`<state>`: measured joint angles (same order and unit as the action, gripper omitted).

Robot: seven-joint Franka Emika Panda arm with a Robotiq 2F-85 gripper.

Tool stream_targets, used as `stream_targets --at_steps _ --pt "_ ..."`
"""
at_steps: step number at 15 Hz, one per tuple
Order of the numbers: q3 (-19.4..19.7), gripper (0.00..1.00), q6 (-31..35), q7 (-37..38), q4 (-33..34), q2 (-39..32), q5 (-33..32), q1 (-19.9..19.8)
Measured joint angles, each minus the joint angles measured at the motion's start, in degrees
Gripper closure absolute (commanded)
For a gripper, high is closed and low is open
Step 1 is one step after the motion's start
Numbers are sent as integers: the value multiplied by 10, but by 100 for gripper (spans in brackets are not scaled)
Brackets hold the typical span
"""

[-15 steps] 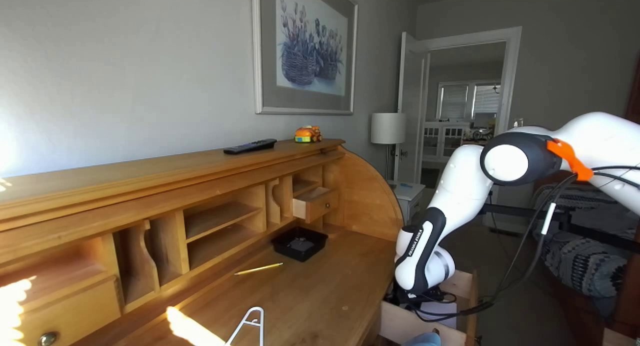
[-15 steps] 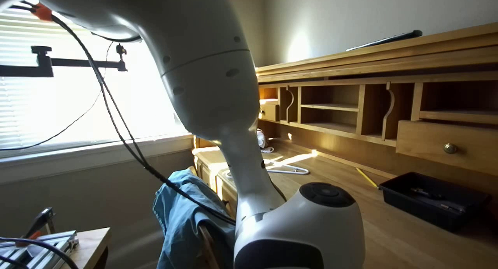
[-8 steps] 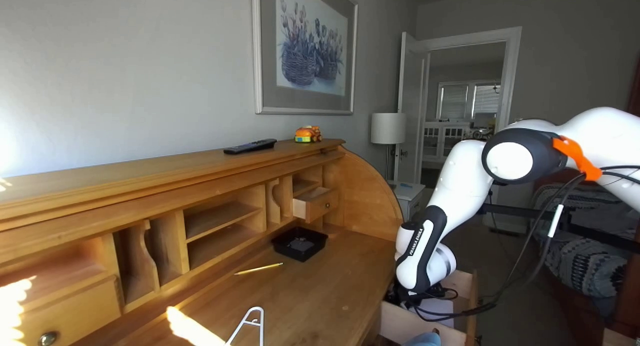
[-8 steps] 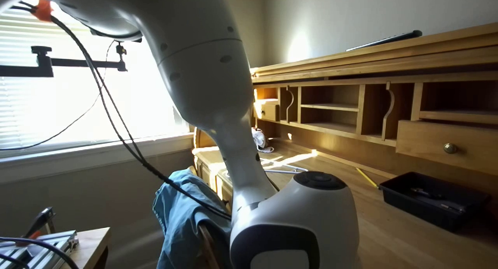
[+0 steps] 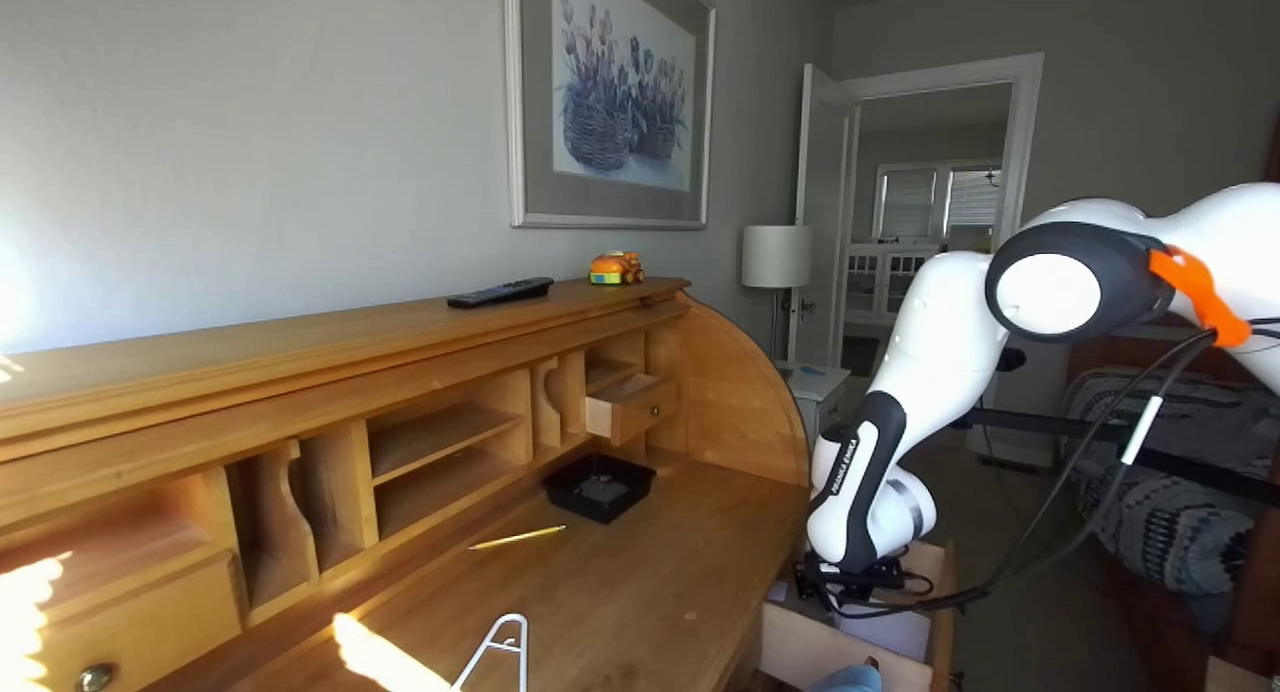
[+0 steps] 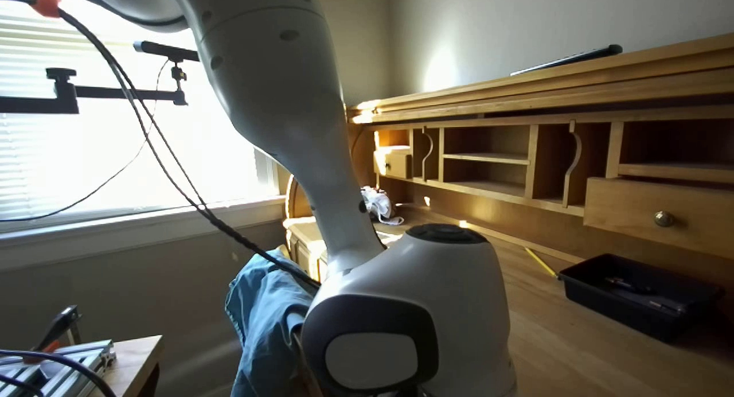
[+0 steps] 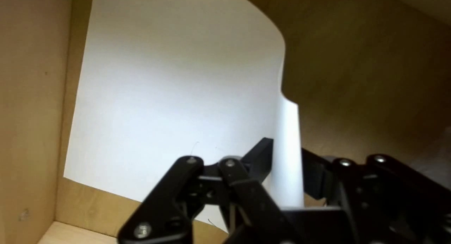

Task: Take the white paper out of the drawer on the right.

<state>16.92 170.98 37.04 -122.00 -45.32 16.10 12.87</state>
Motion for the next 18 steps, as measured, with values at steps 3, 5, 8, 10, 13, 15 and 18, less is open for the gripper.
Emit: stream_targets --at_steps 3,5,8,10,13,15,18 --pt "8 98 0 59 -28 18 21 4" --pt "10 98 0 93 -44 35 24 5" --pt "16 98 1 129 -66 75 24 13" --pt "26 98 1 142 -81 107 21 28" --pt "46 98 0 149 -108 160 12 59" --pt "62 98 0 151 -124 196 -11 81" --pt "82 98 1 153 -138 247 -67 107"
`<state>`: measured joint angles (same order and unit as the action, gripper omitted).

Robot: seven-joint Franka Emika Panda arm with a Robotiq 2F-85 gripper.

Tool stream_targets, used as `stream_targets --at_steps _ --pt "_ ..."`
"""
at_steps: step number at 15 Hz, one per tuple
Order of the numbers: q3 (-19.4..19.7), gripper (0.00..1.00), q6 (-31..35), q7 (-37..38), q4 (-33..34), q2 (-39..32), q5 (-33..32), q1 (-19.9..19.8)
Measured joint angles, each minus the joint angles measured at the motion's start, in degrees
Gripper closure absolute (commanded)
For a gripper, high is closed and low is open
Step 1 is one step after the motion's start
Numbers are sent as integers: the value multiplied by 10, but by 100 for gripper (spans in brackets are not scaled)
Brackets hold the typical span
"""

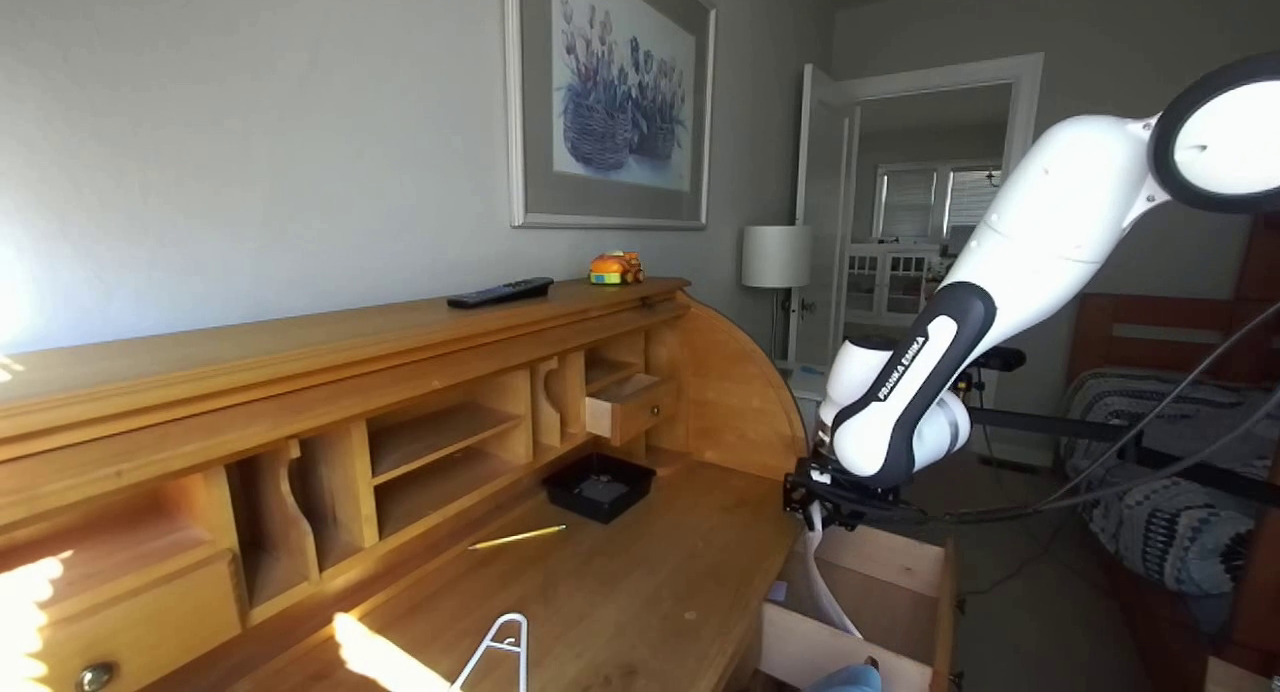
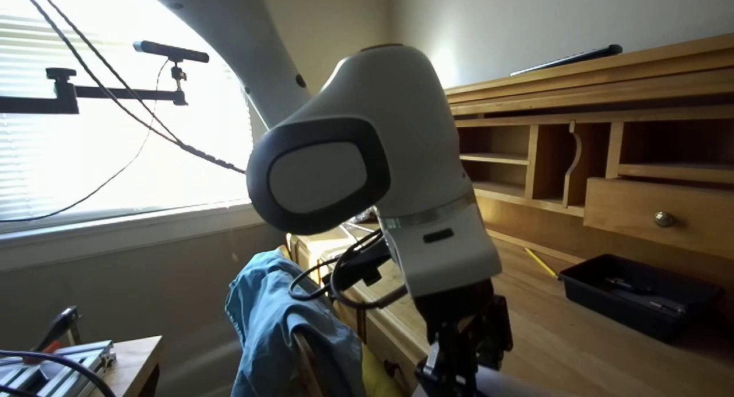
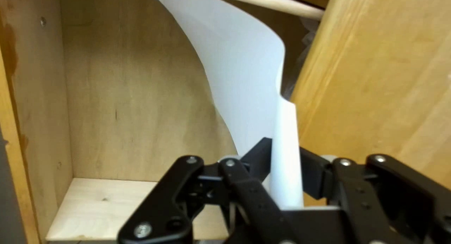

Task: Take the white paper out of the drawer on the right.

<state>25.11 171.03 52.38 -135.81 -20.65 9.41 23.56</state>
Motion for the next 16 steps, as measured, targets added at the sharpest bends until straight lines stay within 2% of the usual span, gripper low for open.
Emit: stream_targets --at_steps 2,7,13,16 --pt "13 98 4 -7 0 23 -26 19" --pt "-4 98 7 -80 28 37 -65 40" --pt "-75 98 5 -200 99 2 -71 38" --pt "-127 98 2 -262 142 -31 -77 15"
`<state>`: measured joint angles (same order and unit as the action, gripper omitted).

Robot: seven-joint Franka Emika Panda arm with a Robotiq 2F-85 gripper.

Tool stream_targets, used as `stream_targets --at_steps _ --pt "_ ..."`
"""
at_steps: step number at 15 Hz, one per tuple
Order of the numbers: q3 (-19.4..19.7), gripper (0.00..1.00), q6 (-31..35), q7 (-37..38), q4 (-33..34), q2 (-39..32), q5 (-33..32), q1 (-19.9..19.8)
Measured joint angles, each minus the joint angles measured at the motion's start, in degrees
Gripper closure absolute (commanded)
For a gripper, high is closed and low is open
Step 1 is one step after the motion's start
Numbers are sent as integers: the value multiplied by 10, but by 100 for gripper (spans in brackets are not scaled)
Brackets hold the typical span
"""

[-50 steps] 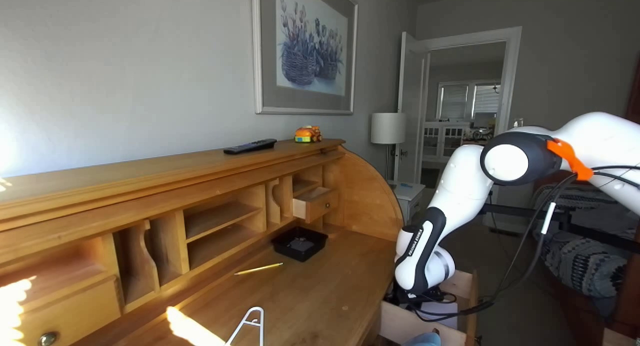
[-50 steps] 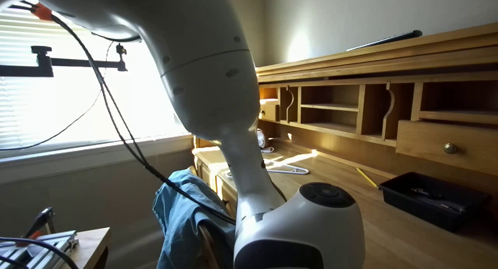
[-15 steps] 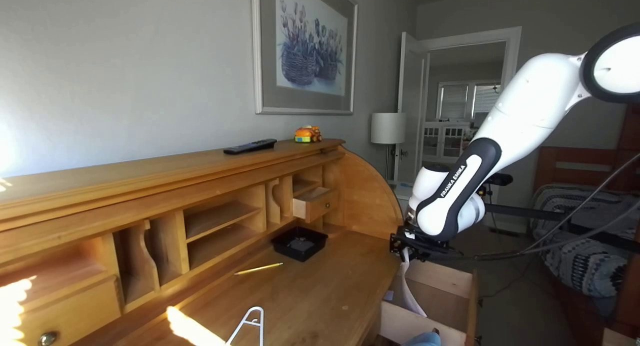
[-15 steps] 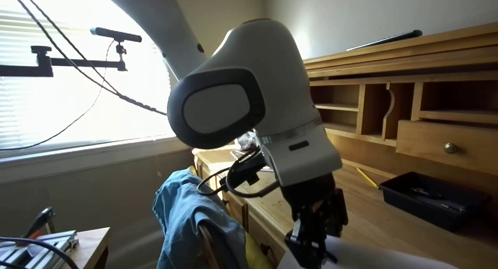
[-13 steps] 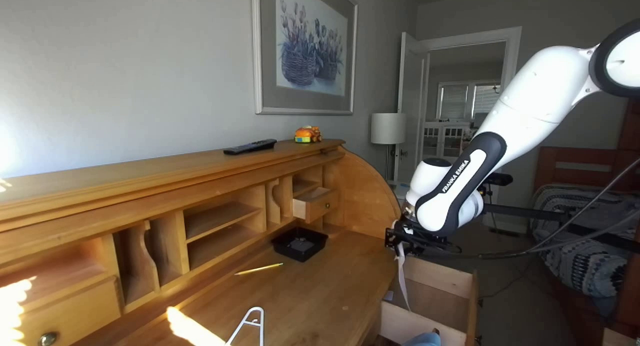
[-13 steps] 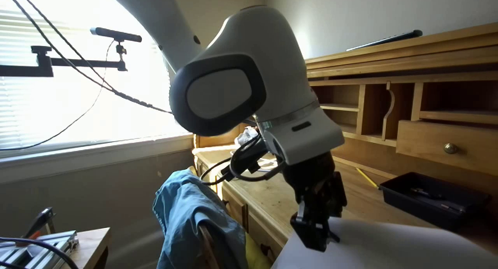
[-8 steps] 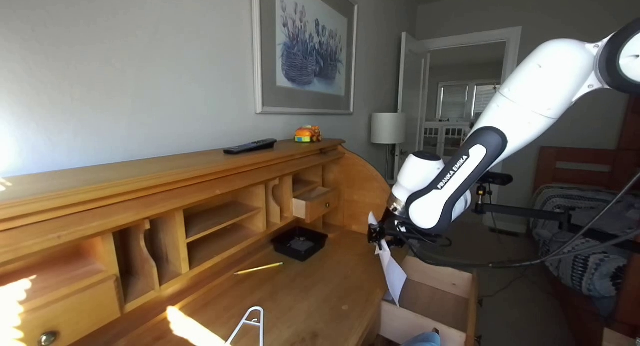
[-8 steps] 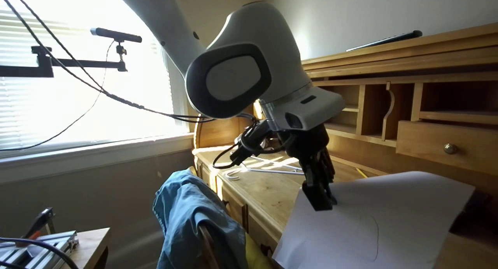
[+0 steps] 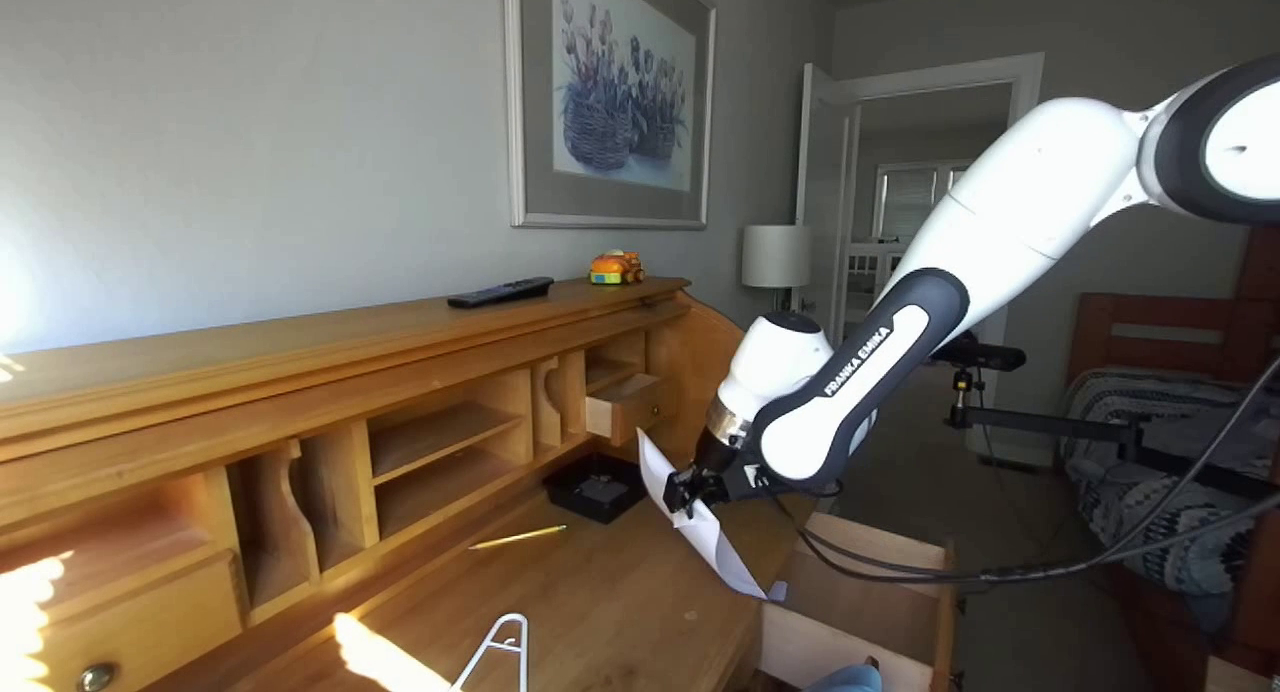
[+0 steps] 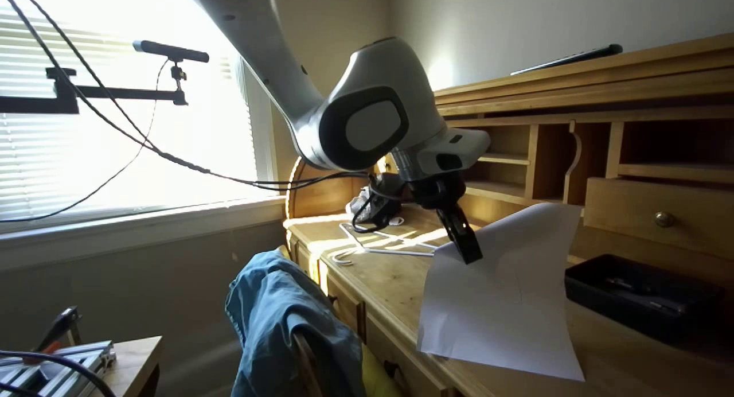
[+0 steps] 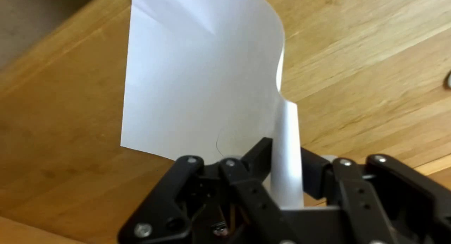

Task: Take the white paper out of the drawer on the right.

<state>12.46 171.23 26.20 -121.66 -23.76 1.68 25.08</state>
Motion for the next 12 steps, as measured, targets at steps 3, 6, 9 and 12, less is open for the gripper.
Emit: stream_targets --at_steps 3,6,9,12 --pt "-49 98 0 -75 39 -40 -6 -31" --pt "-77 65 0 -144 69 -79 -26 -50" --pt "-90 50 0 -200 92 -107 -56 -54" --pt "-100 30 0 -253 110 -122 -90 -54"
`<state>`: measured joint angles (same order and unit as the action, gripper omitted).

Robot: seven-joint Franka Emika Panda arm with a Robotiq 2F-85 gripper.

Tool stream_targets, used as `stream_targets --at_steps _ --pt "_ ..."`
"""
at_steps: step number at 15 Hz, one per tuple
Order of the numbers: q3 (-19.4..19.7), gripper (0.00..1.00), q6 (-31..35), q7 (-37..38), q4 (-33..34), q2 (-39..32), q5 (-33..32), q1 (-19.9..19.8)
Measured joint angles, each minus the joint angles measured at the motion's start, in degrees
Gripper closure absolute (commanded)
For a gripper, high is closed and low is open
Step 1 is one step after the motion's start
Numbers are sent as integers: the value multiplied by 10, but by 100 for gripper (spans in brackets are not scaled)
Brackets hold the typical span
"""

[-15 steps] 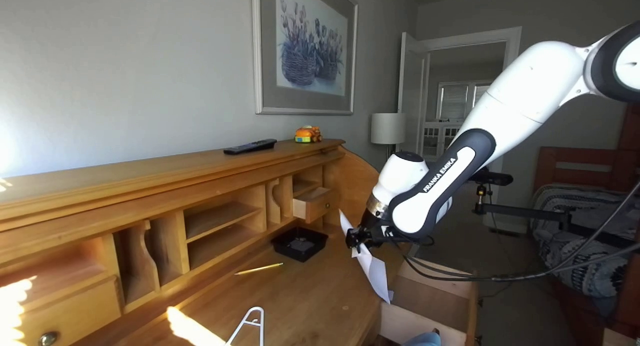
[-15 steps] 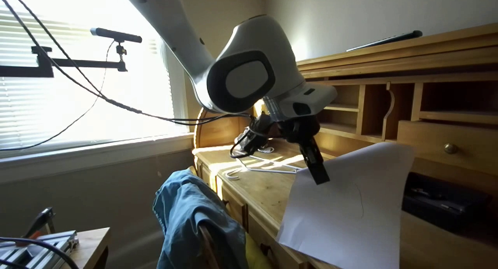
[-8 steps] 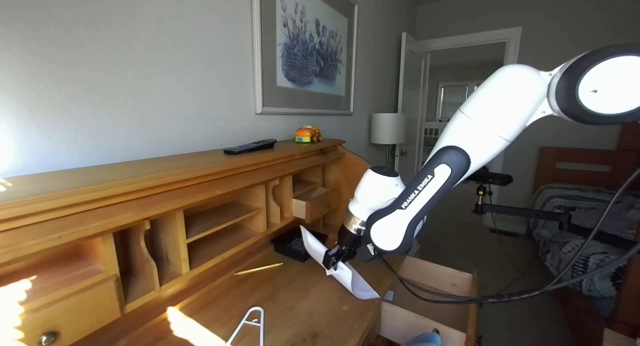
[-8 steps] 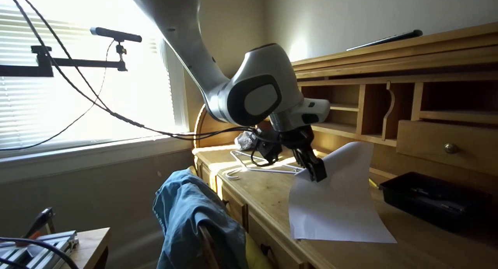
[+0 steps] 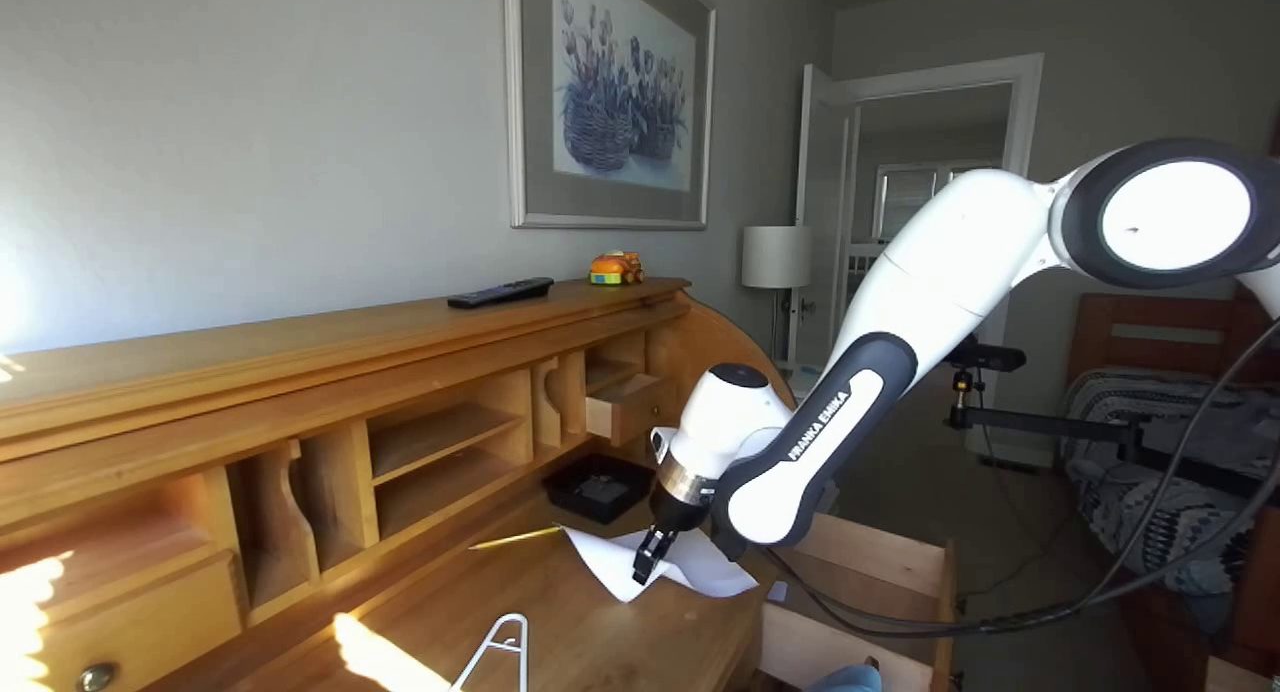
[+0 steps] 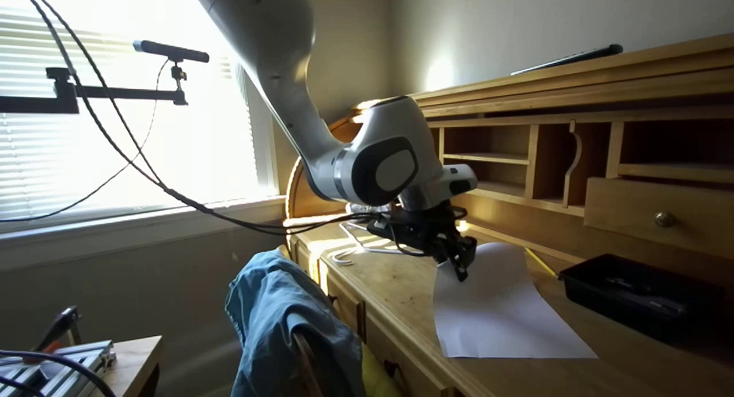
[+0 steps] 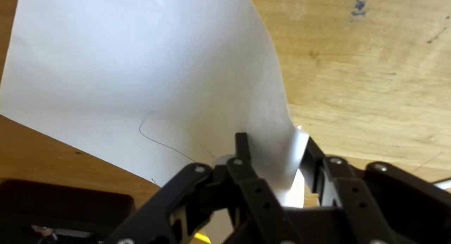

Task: Take the white paper out of the drawer on the right.

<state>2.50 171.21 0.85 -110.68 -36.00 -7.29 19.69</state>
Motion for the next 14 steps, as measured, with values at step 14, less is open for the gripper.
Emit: stream_targets --at_steps 14 --pt "-86 0 16 -119 3 16 -47 -62"
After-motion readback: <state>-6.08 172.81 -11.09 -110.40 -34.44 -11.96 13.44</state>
